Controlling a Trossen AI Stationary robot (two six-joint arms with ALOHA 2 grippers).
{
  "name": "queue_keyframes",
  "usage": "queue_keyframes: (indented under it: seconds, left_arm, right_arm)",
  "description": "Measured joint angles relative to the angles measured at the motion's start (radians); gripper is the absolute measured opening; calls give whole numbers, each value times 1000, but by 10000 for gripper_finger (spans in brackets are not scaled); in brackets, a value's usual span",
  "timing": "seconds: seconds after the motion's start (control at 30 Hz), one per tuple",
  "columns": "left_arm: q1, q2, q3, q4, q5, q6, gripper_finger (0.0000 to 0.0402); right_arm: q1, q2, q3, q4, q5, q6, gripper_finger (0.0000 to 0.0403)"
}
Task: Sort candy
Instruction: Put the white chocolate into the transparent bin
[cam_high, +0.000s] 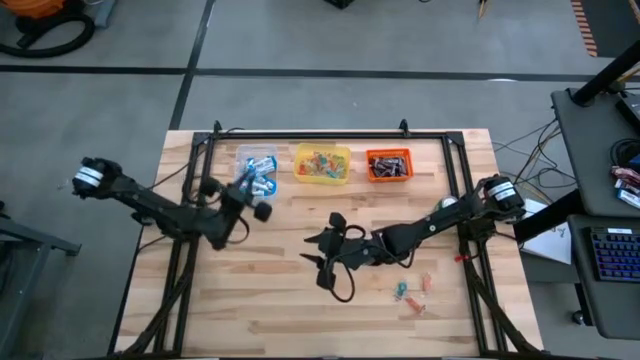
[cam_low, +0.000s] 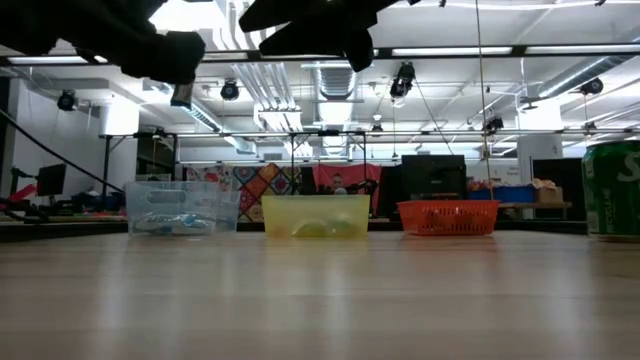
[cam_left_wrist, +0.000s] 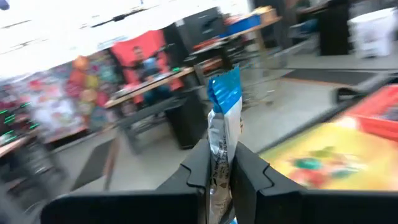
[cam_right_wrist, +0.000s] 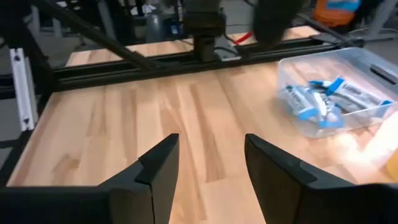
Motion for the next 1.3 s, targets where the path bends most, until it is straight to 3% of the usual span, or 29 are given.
queue_keyframes:
  seconds: [0.17,0.37,0.6,0.7,0.87,1.3]
  left_arm:
    - [111,-58,-2,-59,63,-9,11]
    - [234,-65,-2,-242,297,-226,11]
    - [490,-65,35,-624,868,-583,11]
    - [586,-65,88,-887,1000,-688,11]
    - [715,-41,179,-1228,1033,-749,11]
    - [759,72,289,-1282,1002,-692,60]
  right_arm:
    - [-3,0,0,-12,-3,11,167]
    - [-1,1,-1,-24,-7,12,167]
    - [-2,1,-2,-57,-6,47,167]
    - [-1,1,-6,-67,-6,59,166]
    - [-2,1,-11,-67,-6,60,166]
    - [2,2,-12,-65,-6,83,166]
